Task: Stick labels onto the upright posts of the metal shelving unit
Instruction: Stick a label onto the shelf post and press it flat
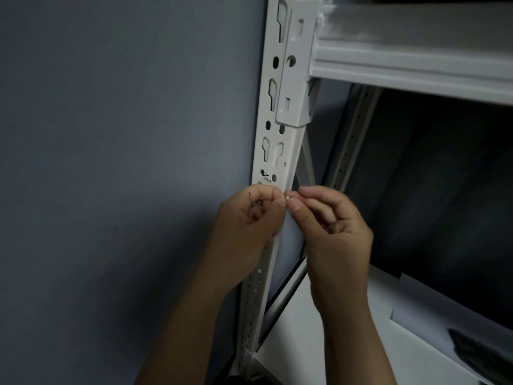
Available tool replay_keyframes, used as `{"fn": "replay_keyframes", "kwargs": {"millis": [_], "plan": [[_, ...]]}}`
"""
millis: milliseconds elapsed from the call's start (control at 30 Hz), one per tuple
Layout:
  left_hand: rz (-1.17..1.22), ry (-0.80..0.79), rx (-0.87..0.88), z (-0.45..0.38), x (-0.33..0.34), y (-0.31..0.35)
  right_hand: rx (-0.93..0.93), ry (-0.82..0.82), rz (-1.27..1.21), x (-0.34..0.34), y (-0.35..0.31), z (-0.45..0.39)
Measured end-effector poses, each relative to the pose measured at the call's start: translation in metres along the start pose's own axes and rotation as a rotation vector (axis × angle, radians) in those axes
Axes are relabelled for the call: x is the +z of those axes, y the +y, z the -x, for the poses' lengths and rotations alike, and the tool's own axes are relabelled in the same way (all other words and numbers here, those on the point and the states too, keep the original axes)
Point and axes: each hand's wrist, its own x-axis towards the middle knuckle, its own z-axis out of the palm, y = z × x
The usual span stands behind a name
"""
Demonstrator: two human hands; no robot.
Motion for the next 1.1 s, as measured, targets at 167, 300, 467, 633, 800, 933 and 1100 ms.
{"fn": "replay_keyframes", "kwargs": {"millis": [167, 300, 467, 633, 800, 933, 1100], "plan": [[-0.051, 0.003, -0.011, 0.002, -0.003, -0.002, -0.106, -0.019, 0.238, -0.005, 0.003, -0.002], [-0.057, 0.164, -0.011, 0.000, 0.005, -0.002, -0.153, 0.029, 0.392, -0.002, 0.017, 0.001], [-0.233, 0.496, 0.074, -0.008, 0.016, -0.002, -0.110, 0.164, 0.201, -0.003, 0.018, -0.002], [-0.278, 0.539, 0.079, -0.012, 0.020, -0.005, -0.097, 0.176, 0.184, -0.002, 0.020, -0.004], [-0.244, 0.510, 0.077, -0.012, 0.021, -0.004, -0.075, 0.164, 0.195, -0.002, 0.021, -0.004], [-0.228, 0.506, 0.090, -0.012, 0.024, -0.003, -0.076, 0.171, 0.192, -0.002, 0.021, -0.005], [-0.193, 0.503, 0.058, -0.014, 0.024, -0.005, -0.069, 0.173, 0.170, -0.004, 0.020, -0.005]]}}
